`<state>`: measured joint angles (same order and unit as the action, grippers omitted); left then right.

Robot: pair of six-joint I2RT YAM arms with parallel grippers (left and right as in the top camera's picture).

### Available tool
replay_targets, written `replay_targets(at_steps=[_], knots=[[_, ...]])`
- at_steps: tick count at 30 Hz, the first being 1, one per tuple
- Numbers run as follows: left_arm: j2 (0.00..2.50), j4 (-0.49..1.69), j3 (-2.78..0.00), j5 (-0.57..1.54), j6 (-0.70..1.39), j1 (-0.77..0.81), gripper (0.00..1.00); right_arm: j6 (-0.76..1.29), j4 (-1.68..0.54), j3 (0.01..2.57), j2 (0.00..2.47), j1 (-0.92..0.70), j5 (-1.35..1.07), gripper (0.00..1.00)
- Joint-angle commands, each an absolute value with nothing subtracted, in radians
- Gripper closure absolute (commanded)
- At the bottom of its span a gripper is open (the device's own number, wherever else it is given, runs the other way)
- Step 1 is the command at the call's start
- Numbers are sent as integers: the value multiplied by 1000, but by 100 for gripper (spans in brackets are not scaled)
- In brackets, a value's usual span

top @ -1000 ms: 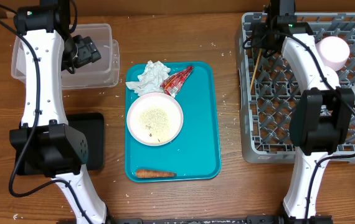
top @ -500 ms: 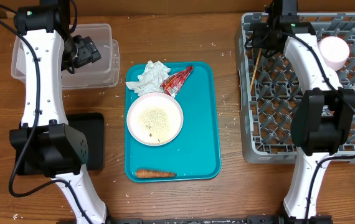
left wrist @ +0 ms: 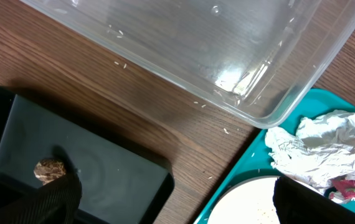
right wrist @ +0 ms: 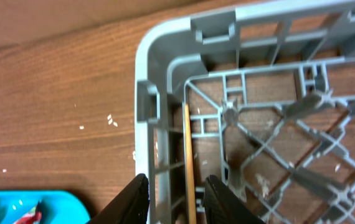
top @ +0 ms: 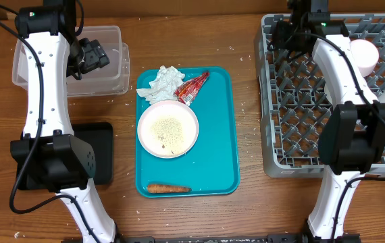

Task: Sort waste into correct bins and load items into the dishwasher
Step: 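Move the right gripper back over the teal tray toward the plate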

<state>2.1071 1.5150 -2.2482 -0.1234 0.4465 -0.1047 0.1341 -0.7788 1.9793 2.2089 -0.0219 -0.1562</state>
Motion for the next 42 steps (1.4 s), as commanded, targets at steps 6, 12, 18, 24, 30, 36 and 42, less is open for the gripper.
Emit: replay_targets(at_steps=[6, 12, 18, 24, 30, 36, 42], knots=[[2112, 1514, -2258, -122, 460, -99, 0, 157, -871, 1998, 2014, -41, -268, 63], [2112, 1514, -2258, -122, 460, -99, 0, 88, -1096, 1998, 1938, -163, -432, 25], [2112, 1514, -2258, -122, 461, -99, 0, -8, -1213, 1935, 1943, -376, -412, 0], [2112, 1514, -2258, -122, 460, -99, 0, -8, -1141, 1829, 1945, -513, -378, 0], [2112, 1514, -2258, -122, 461, -99, 0, -4, -1040, 1732, 1945, -581, -378, 0], [2112, 1514, -2258, -122, 461, -99, 0, 52, -972, 1699, 1946, -587, -357, 0], [2112, 1514, -2258, -122, 461, -99, 0, 368, -838, 1699, 1946, -582, -148, 0]])
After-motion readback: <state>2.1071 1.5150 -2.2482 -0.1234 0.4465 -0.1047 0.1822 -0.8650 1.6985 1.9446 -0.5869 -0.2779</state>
